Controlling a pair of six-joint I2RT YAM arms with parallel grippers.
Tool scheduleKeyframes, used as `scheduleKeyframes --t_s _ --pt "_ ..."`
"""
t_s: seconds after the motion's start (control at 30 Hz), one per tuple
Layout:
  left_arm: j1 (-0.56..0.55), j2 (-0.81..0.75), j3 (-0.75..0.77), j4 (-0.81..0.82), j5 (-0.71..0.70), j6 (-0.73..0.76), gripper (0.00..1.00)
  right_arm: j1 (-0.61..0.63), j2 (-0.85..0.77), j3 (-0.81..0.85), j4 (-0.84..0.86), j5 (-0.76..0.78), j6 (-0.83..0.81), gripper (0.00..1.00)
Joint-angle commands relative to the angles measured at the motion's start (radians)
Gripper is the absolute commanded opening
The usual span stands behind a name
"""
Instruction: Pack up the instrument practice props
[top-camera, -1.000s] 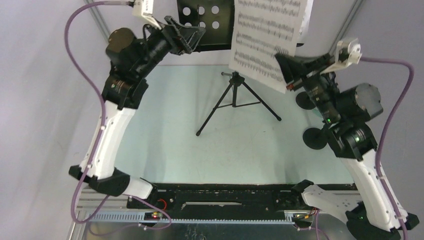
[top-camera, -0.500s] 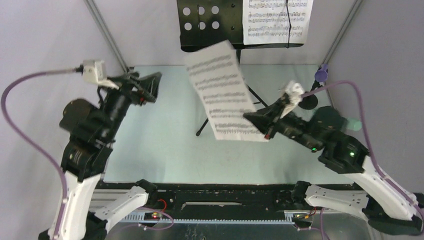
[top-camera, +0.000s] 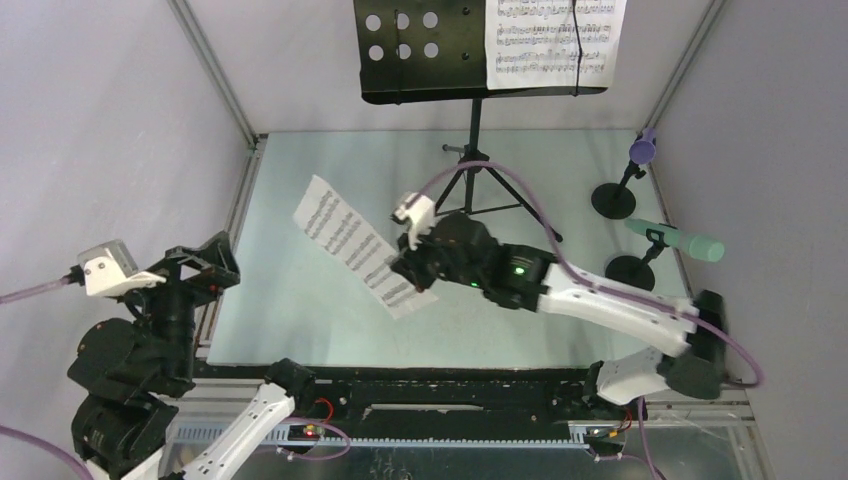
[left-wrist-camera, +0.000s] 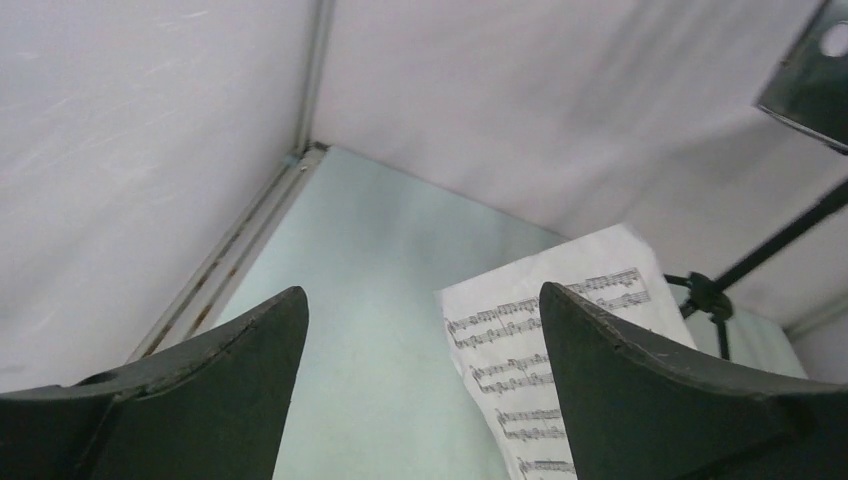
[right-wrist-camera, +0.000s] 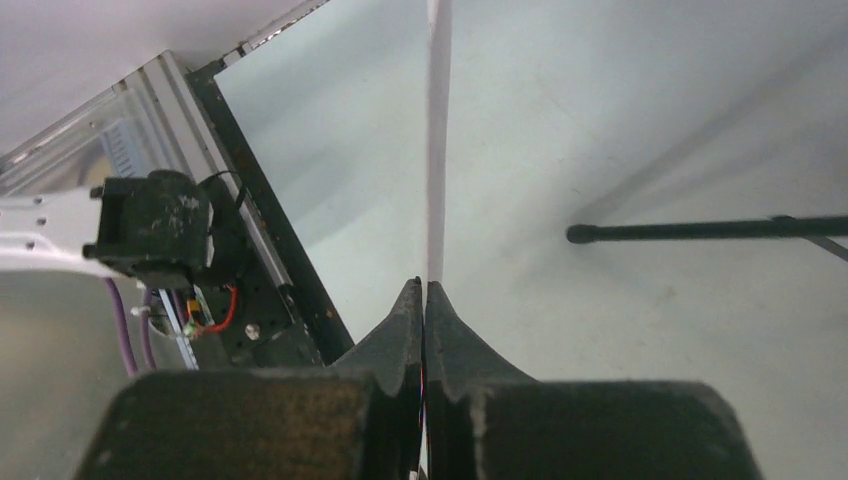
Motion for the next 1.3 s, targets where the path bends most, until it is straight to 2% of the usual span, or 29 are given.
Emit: scheduleKeyframes --t_s 0.0,0.13,0.37,0.57,0.83,1.0,1.17,1.27 --pt "-0.005 -0.018 0.007 -0.074 -0.176 -0.005 0.94 -0.025 0.182 0.137 0.147 -0.083 0.099 0.0" --pt "-0.005 -0.024 0.013 -0.079 -0.196 0.021 0.94 -0.046 0.419 0.353 0.139 -0.146 0.181 0.0" --pt "-0.005 -0.04 0.01 -0.084 -0.189 0.025 0.94 -0.115 0.805 0.701 0.195 -0.26 0.465 0.0" --pt "-0.005 -0.034 0.01 -0.089 -0.169 0.027 0.94 -0.193 1.043 0.828 0.367 -0.253 0.725 0.0" --pt "-0.005 -0.035 -0.022 -0.082 -0.127 0.006 0.94 -0.226 1.339 1.167 0.35 -0.226 0.786 0.0" --pt "-0.005 -0.04 -0.033 -0.083 -0.124 0.007 0.94 -0.227 1.397 1.187 0.375 -0.219 0.788 0.03" --pt "-0.005 -0.048 -0.036 -0.083 -0.13 0.006 0.94 -0.219 1.398 1.179 0.374 -0.232 0.754 0.17" --pt "-0.005 -0.048 -0.038 -0.087 -0.126 0.005 0.95 -0.214 1.378 1.173 0.361 -0.225 0.718 0.3"
